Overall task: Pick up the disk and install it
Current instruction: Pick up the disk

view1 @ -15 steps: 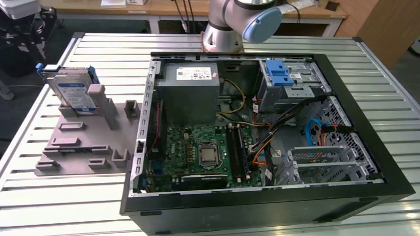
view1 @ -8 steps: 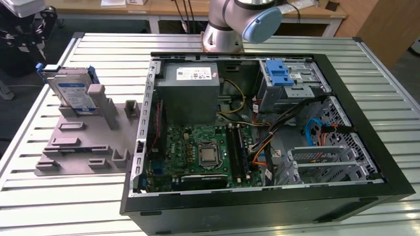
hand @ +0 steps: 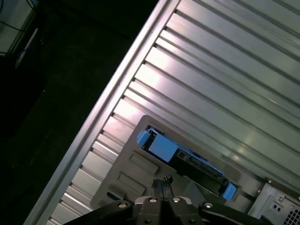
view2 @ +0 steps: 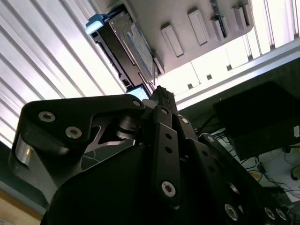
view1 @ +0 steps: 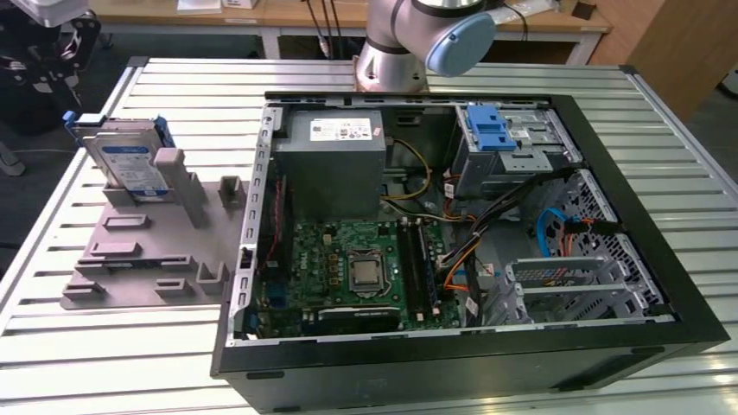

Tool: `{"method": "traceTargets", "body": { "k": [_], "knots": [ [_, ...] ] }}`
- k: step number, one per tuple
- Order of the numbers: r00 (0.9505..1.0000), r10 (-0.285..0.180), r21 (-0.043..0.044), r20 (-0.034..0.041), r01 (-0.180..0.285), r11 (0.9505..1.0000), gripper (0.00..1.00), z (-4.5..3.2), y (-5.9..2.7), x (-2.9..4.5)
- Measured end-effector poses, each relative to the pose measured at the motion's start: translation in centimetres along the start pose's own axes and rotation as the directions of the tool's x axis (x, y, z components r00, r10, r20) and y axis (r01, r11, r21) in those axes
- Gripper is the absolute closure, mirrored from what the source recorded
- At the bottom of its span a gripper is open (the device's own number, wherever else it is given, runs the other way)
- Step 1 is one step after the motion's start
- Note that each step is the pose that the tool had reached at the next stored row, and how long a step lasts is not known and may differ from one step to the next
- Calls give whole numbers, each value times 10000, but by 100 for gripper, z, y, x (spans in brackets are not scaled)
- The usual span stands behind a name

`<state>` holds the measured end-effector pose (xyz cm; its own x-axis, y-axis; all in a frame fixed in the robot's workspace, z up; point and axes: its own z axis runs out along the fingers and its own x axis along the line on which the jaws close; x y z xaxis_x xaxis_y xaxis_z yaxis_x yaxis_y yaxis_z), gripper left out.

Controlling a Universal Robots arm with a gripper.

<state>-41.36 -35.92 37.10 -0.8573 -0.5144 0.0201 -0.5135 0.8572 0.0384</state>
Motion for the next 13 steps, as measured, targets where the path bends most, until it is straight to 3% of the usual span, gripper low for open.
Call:
{"method": "traceTargets", "body": {
  "k": [5, 13],
  "knots": [
    [9967, -816, 20, -25, 816, 9967, 89, 5, 0, 0],
    [9846, -1746, 52, -33, 1746, 9846, 89, 9, 6, -4]
  ]
}}
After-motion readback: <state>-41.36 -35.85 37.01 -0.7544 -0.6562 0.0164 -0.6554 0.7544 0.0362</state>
